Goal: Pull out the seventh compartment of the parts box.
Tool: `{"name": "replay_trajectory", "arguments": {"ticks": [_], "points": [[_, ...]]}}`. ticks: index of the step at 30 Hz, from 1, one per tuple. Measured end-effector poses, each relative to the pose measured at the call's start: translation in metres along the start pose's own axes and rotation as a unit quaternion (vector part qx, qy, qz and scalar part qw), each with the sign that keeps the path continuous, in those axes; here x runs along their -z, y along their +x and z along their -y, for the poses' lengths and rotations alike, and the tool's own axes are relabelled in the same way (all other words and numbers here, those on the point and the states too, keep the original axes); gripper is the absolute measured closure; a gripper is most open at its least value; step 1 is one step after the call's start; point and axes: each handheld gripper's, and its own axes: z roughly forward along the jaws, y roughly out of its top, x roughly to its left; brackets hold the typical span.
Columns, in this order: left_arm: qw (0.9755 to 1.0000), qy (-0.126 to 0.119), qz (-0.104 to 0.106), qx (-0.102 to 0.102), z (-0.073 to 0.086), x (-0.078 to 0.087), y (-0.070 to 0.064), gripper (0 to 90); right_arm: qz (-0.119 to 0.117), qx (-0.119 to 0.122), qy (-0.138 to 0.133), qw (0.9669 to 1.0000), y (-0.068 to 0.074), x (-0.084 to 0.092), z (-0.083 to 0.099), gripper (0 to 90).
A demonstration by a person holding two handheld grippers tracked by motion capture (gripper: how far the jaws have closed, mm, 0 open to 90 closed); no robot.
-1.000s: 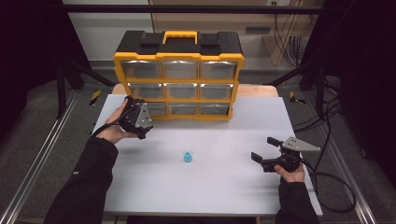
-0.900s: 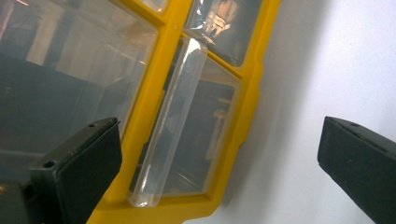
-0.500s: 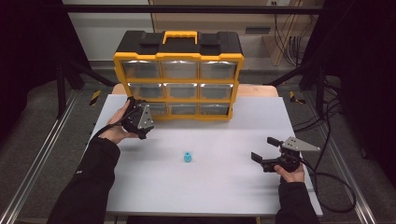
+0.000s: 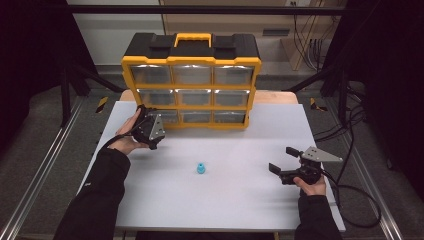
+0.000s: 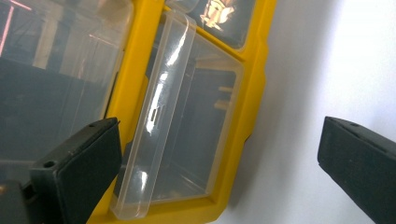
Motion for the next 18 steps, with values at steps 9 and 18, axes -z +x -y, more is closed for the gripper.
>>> {"name": "replay_trajectory", "arguments": {"ticks": [9, 18], "points": [[0.9996, 0.01, -0.008, -0.023, 0.0, -0.006, -0.003, 0.0, 0.001, 0.0, 0.0, 1.0, 0.0, 0.0, 0.0, 0.7], [0.9992, 0.016, -0.011, -0.034, 0.0, -0.011, -0.006, 0.0, 0.002, 0.002, -0.001, 1.0, 0.0, 0.0, 0.0, 0.7]]}}
